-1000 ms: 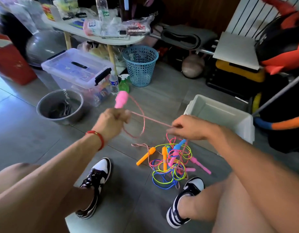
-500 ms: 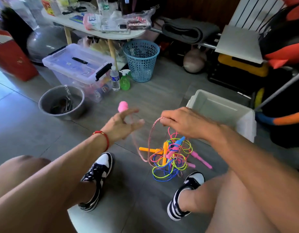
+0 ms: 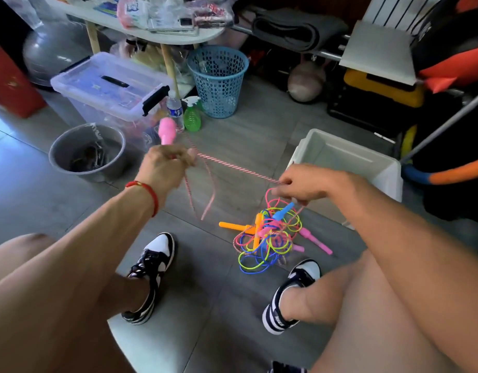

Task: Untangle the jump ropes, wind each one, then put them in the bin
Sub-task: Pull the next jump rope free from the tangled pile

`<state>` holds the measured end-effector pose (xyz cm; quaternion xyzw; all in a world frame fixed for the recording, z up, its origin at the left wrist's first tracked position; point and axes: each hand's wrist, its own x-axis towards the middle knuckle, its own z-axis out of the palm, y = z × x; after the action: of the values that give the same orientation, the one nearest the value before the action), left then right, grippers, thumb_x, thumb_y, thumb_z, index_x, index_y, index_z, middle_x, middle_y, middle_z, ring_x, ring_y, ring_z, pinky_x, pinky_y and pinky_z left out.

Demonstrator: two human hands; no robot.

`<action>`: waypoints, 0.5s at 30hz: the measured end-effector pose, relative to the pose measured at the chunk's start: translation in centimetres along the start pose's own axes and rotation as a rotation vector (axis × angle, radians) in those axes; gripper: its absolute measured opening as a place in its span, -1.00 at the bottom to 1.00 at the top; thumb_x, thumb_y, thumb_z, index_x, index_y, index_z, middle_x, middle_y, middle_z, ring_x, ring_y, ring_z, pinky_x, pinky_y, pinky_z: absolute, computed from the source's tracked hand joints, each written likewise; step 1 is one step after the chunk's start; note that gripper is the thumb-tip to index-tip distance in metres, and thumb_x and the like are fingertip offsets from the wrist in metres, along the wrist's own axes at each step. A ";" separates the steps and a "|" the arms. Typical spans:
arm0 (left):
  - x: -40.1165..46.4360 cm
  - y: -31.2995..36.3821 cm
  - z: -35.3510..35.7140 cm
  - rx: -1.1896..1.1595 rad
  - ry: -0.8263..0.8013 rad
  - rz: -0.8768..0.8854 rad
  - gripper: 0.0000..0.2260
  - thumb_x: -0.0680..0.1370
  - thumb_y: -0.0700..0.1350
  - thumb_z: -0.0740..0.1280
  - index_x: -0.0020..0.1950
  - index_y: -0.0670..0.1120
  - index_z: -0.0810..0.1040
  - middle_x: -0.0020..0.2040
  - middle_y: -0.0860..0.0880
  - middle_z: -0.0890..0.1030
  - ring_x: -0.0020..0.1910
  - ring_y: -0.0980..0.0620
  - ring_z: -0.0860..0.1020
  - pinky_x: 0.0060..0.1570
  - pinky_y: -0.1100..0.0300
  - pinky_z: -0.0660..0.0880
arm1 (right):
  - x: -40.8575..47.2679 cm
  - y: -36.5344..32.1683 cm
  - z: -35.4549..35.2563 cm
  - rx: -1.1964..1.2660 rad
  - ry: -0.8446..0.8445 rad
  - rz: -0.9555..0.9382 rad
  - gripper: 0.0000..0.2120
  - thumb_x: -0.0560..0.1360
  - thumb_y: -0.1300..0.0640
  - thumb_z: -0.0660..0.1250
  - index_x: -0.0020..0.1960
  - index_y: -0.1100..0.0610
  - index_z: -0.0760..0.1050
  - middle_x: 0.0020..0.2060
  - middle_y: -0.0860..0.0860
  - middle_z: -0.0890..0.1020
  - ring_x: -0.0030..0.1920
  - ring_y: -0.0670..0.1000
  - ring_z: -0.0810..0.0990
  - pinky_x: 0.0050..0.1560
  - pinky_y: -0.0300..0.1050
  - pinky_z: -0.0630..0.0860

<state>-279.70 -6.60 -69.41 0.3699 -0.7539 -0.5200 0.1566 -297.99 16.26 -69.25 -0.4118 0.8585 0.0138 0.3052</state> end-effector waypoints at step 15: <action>-0.8 0.0 1.4 0.397 -0.105 -0.020 -0.65 0.51 0.15 0.45 0.29 0.24 0.57 0.26 -0.23 0.52 0.11 -0.21 0.59 0.30 0.08 0.49 | -3.5 -2.9 -2.0 0.200 0.542 -0.280 -0.72 0.63 -0.01 0.20 -0.18 0.04 0.55 -0.43 -0.02 0.52 -0.34 -0.02 0.51 -0.19 -0.06 0.46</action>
<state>-280.05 -5.08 -69.90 0.3735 -0.8449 -0.3811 0.0360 -295.22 16.22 -65.11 -0.4827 0.8405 -0.2232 0.1034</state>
